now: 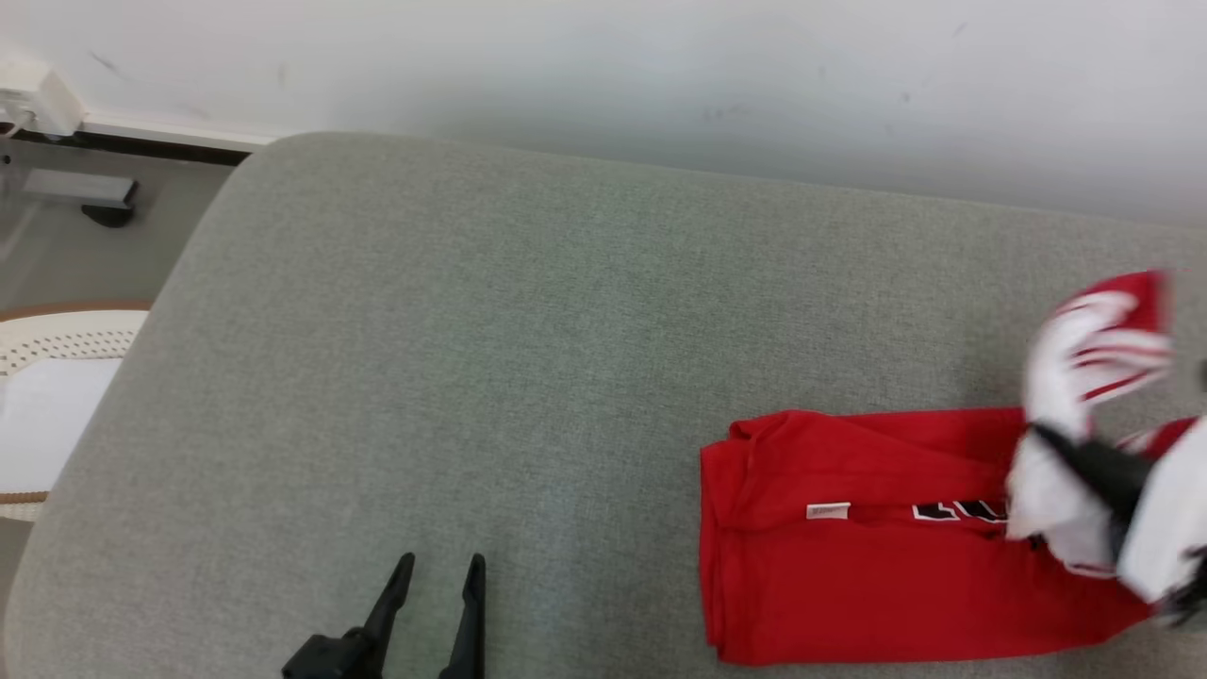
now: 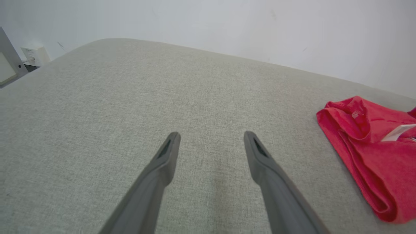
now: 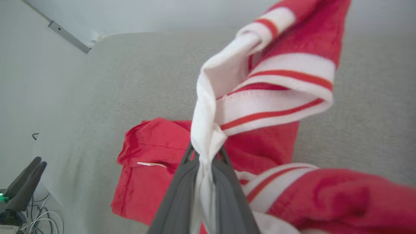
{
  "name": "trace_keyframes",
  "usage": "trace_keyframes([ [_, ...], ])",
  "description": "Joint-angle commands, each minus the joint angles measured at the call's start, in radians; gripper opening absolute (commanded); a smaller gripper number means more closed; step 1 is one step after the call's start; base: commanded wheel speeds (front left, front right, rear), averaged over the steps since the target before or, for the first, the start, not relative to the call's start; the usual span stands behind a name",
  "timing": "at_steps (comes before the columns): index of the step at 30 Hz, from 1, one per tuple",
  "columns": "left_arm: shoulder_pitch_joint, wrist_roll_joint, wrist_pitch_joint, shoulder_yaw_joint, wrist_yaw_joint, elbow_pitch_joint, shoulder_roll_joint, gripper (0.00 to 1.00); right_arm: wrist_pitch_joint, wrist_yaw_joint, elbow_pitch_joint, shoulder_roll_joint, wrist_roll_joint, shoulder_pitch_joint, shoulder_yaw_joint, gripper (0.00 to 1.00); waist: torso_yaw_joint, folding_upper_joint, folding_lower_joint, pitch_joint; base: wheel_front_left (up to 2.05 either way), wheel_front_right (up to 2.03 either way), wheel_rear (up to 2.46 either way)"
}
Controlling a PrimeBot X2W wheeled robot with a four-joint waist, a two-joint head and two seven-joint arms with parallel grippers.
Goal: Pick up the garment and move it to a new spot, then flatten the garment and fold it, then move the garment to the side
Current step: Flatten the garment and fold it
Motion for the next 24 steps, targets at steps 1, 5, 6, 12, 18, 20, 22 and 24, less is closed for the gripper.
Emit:
trace_keyframes([
  [1,0.003,-0.02,-0.001,-0.01,0.006,0.006,0.002,1.0,0.025,0.0,-0.024,0.035,-0.001,0.045,0.07,0.0,0.01,0.0,0.0,-0.006,0.0,0.0,0.0],
  [5,-0.002,-0.041,-0.001,-0.023,0.02,0.004,0.002,1.0,0.026,0.0,-0.036,0.079,-0.015,0.093,0.174,0.0,0.018,0.0,0.0,-0.009,0.0,0.0,0.0],
  [6,-0.004,-0.044,-0.001,-0.024,0.025,0.003,0.002,1.0,0.013,0.0,-0.03,0.097,-0.025,0.104,0.193,0.0,0.019,0.0,0.0,-0.01,0.0,0.0,0.0],
  [12,-0.01,-0.054,-0.001,-0.031,0.035,0.006,0.002,1.0,-0.126,0.0,0.06,0.184,-0.069,0.118,0.273,0.0,0.021,0.0,0.0,-0.012,0.0,0.0,0.0],
  [18,-0.014,-0.051,-0.001,-0.033,0.034,0.008,0.002,1.0,-0.251,0.0,0.162,0.212,-0.105,0.079,0.342,0.0,0.011,0.0,0.0,-0.009,0.0,0.0,0.0],
  [20,-0.015,-0.05,-0.001,-0.034,0.032,0.01,0.002,1.0,-0.288,0.0,0.197,0.215,-0.113,0.065,0.358,0.0,0.007,0.0,0.0,-0.009,0.0,0.0,0.0],
  [22,-0.014,-0.05,-0.001,-0.038,0.032,0.014,0.002,1.0,-0.327,0.0,0.232,0.216,-0.117,0.049,0.372,0.0,0.003,0.0,0.0,-0.012,0.0,0.0,0.0],
  [24,-0.013,-0.051,-0.001,-0.041,0.031,0.018,0.002,1.0,-0.379,0.0,0.268,0.217,-0.095,0.034,0.386,0.0,-0.002,0.0,0.0,-0.015,0.0,0.0,0.0],
])
